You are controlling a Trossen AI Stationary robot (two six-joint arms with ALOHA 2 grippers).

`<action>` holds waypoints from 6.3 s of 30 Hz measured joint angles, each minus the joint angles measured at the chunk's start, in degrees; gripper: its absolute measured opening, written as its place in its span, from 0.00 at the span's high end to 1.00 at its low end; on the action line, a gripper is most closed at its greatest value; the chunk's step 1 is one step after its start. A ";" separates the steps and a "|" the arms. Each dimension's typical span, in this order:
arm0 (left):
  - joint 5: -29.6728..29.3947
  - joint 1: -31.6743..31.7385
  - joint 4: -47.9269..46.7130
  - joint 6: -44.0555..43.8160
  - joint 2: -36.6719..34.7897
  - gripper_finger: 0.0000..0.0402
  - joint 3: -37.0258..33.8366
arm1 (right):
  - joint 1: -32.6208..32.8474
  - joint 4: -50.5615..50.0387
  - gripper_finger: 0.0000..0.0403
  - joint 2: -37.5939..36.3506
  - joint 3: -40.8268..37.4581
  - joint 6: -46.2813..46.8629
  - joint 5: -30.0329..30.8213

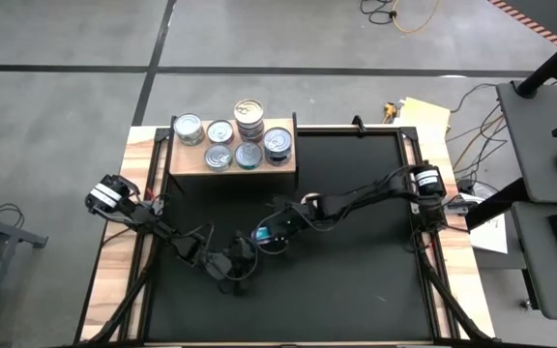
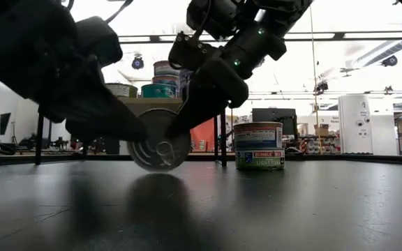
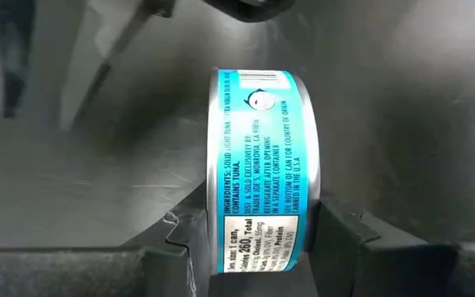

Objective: Stack canned seafood by type on shelf
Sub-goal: Put the yellow/blue tuna can on the shelf

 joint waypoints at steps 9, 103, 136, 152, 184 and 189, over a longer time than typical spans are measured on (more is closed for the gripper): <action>-0.53 -1.21 -1.41 -0.47 0.00 0.78 3.76 | -1.57 1.64 0.66 -3.07 0.01 -4.74 -3.80; -11.99 -3.21 -39.98 84.29 -21.05 0.49 18.37 | 19.61 85.55 0.66 -2.73 -34.46 80.84 28.03; -34.10 -9.04 -36.41 87.53 -14.01 0.42 18.37 | 9.39 93.99 0.66 2.63 -30.86 85.35 7.44; -33.14 -9.03 -34.05 91.58 -13.70 0.49 18.37 | 9.40 88.36 0.66 2.63 -26.71 84.43 5.31; -40.60 -9.27 -38.98 75.98 -15.94 0.69 16.86 | 10.95 86.18 0.35 2.68 -24.87 83.03 2.51; -40.05 -9.46 -39.90 75.14 -23.01 0.69 14.03 | 11.35 86.24 0.39 2.61 -24.87 78.43 0.77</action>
